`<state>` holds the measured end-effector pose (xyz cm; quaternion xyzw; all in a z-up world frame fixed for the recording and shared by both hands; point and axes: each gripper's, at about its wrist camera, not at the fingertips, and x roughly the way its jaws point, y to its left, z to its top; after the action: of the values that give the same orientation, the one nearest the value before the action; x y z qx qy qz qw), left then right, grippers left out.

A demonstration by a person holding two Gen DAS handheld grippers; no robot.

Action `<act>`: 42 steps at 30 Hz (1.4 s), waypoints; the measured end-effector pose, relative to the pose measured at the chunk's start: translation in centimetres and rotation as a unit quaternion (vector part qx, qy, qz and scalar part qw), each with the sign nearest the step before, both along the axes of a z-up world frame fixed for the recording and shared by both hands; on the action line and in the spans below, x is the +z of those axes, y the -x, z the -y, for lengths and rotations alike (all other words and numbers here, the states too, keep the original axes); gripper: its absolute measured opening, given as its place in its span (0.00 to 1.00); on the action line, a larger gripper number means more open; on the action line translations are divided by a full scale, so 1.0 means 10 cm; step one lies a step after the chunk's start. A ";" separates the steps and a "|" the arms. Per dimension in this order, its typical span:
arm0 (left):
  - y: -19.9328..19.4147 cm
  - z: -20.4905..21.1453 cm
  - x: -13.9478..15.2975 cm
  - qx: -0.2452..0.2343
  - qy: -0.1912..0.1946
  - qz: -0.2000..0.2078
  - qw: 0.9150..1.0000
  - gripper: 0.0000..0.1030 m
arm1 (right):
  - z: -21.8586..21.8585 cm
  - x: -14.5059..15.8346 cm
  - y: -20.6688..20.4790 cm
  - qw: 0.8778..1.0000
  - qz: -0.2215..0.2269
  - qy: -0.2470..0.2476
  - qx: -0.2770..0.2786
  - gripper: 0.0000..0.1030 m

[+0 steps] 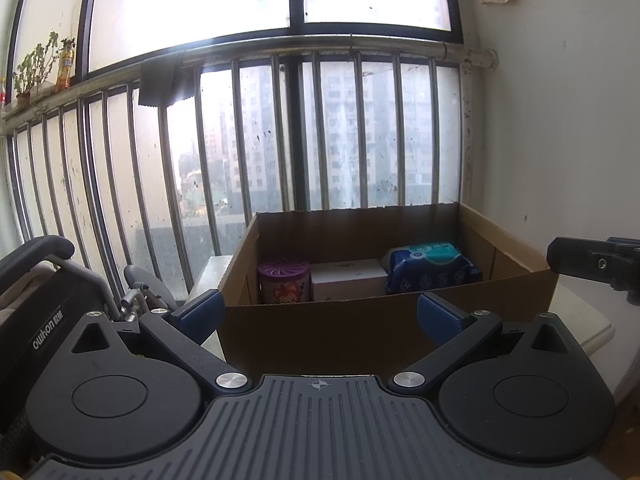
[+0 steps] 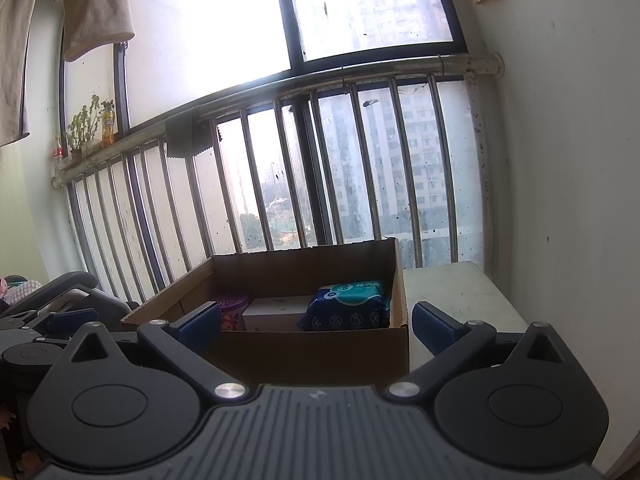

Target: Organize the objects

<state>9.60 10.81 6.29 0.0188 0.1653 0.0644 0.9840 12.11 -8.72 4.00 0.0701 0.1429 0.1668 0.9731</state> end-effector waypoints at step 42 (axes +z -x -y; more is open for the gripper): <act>0.00 0.01 -0.02 0.002 -0.002 -0.001 1.000 1.00 | -0.01 -0.01 0.00 1.000 0.001 0.002 0.005 1.00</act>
<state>9.56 10.69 6.06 0.0208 0.1665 0.0664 0.9836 12.13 -8.59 3.94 0.0669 0.1430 0.1713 0.9725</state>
